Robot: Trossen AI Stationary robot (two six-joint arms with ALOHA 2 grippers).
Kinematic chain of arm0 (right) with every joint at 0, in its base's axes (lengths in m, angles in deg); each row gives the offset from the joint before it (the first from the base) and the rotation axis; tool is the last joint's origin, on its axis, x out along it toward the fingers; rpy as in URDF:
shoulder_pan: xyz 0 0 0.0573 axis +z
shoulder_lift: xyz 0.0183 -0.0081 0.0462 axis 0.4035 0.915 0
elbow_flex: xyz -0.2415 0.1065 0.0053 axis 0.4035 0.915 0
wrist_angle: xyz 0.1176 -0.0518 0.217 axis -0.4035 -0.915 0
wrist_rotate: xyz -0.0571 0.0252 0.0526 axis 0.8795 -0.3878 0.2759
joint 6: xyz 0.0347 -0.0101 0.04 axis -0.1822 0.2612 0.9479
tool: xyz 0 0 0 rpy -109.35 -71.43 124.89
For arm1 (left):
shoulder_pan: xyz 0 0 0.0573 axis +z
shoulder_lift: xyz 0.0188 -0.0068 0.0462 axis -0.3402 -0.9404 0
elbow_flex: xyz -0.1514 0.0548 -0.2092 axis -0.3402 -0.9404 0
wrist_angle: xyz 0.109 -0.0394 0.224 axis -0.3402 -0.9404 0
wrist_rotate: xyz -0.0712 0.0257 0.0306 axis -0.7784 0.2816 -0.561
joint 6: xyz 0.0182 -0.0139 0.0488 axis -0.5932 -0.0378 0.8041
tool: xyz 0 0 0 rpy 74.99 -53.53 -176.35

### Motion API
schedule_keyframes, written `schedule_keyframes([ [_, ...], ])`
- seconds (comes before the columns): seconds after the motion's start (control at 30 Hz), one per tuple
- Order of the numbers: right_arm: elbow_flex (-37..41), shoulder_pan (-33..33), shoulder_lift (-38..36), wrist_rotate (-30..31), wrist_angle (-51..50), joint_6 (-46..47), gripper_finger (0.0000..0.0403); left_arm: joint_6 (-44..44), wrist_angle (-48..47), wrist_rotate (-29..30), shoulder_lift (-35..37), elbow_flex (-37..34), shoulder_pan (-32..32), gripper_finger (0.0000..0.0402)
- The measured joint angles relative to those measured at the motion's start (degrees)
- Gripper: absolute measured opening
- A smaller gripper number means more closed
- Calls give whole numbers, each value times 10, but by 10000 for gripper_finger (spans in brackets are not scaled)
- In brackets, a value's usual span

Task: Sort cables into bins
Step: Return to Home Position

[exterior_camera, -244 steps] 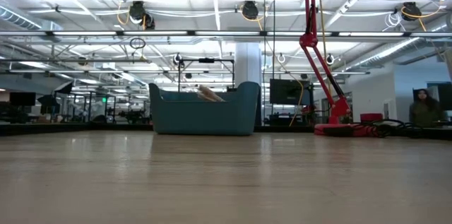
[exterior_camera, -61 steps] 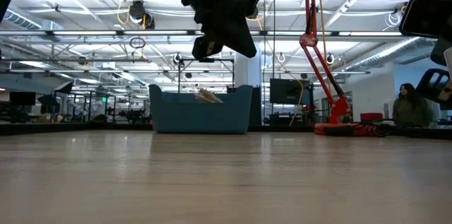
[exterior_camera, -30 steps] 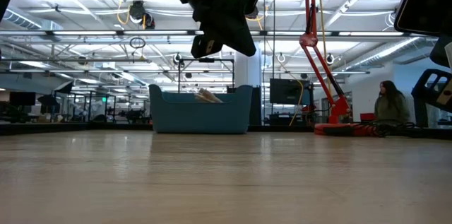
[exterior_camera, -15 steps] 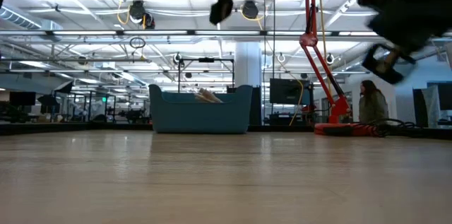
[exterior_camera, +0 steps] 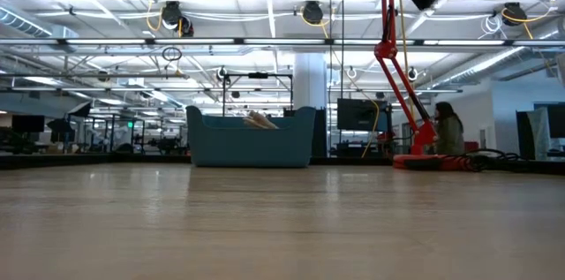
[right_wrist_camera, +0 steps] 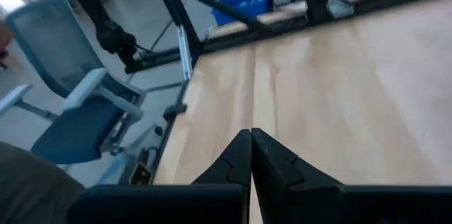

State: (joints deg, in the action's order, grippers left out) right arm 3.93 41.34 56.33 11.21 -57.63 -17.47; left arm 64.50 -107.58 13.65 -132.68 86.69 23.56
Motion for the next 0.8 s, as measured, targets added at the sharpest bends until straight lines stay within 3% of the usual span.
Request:
schedule_keyframes([
  [0.2,-77,-55,6,-42,-42,-49,0,-5,-83,34,11,-1,-18,0],
  [0.43,-146,-145,37,-64,-163,-111,0,-26,-38,36,17,-42,-35,0],
  [0.57,-151,-188,45,-113,-160,-124,0,-68,23,36,59,-122,-35,0],
  [0.8,-152,-202,36,-128,-158,-138,0,-169,195,76,198,-359,-59,0],
])
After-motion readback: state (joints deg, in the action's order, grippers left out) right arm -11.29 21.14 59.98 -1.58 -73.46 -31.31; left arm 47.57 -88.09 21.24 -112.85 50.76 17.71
